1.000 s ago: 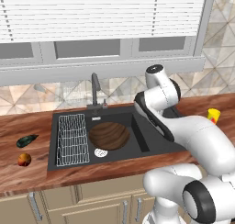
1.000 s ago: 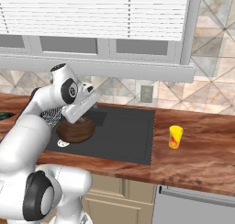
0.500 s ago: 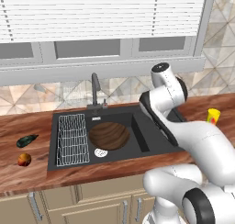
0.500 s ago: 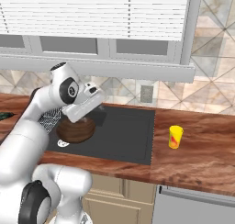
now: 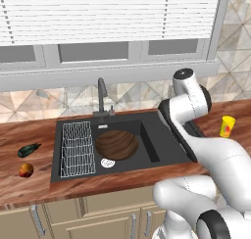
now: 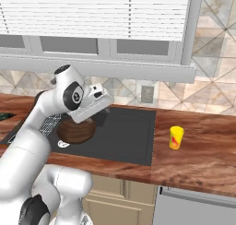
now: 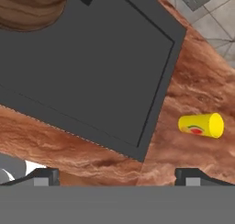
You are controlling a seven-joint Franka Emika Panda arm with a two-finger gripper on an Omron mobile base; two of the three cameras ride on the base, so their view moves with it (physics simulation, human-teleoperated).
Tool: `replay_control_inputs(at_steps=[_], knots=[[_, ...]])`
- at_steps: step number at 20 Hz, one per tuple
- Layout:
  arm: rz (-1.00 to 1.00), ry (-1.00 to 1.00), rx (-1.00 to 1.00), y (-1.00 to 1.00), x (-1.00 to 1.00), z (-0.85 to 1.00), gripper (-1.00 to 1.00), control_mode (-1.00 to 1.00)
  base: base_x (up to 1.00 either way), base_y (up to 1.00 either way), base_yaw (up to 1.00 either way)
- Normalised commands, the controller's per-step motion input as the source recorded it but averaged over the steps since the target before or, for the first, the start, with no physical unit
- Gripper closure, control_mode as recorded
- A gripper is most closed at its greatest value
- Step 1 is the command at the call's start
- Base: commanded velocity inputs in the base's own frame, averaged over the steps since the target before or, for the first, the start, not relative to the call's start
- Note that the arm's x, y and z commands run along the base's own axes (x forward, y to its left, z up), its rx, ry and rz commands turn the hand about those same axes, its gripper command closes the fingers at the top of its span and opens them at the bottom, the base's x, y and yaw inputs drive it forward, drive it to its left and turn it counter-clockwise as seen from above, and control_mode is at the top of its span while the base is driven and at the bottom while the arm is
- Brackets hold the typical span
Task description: Remove the eggplant and peach from the sink. Then move the bowl and cup from the counter to the sink for washing.
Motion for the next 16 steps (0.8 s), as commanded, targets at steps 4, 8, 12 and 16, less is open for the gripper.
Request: replay_control_inputs(at_steps=[4,8,12,16], knots=[[-0.10,-0.04,0.10,-0.22,-0.01,0.08,-1.00,-1.00,0.00,0.00,0.00],[-0.11,-0.04,0.12,-0.21,0.00,0.12,-1.00,-1.00,0.00,0.00,0.00],[-0.13,-0.02,0.14,-0.19,-0.01,0.14,-1.00,-1.00,0.00,0.00,0.00],[-0.12,-0.02,0.09,-0.21,0.00,0.12,-1.00,-1.00,0.00,0.00,0.00]])
